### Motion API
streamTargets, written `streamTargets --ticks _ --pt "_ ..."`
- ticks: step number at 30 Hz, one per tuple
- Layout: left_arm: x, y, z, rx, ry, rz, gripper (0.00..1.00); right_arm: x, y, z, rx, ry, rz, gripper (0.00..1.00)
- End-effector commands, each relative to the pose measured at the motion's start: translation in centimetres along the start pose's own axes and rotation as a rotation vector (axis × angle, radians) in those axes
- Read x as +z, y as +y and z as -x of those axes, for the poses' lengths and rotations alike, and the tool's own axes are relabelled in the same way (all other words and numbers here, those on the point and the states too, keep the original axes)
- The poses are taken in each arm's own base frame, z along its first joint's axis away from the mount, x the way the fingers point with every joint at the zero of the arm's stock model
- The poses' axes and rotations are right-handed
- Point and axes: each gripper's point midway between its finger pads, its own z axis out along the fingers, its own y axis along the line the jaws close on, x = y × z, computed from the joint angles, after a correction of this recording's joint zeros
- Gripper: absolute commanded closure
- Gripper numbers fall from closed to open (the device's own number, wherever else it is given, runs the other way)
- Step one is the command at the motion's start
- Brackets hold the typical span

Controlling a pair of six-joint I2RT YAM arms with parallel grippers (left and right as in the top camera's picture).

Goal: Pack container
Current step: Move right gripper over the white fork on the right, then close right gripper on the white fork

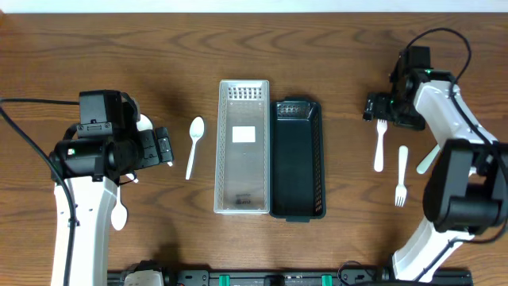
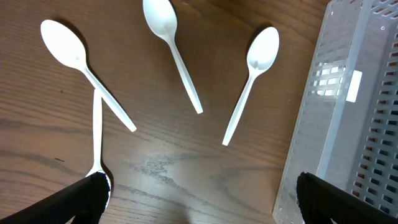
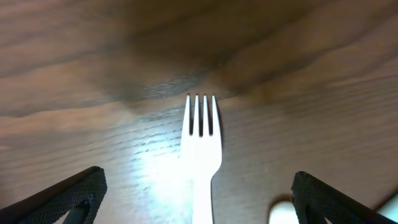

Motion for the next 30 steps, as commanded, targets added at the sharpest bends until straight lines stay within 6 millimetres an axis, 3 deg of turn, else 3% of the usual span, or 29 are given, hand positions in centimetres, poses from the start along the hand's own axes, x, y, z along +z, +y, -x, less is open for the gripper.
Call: streamTargets --ticks 1,6,20,30 --pt "-0.1 0.3 0.2 -0.011 -0.002 0.014 0.02 2.0 -0.5 -0.6 0.015 0.046 -0.024 0.02" --pt "-0.1 0.3 0.2 -0.011 -0.002 0.014 0.02 3.4 -0.6 -1.1 0.014 0.076 -0.029 0.01" --pt "-0.1 0.3 0.2 -0.011 -0.002 0.014 0.02 3.6 -0.5 -1.1 0.014 0.075 -0.029 0.10" --pt "-0.1 0.3 0.2 -0.011 -0.002 0.014 0.02 5.5 -0.5 -2.2 0.012 0.133 -0.032 0.05"
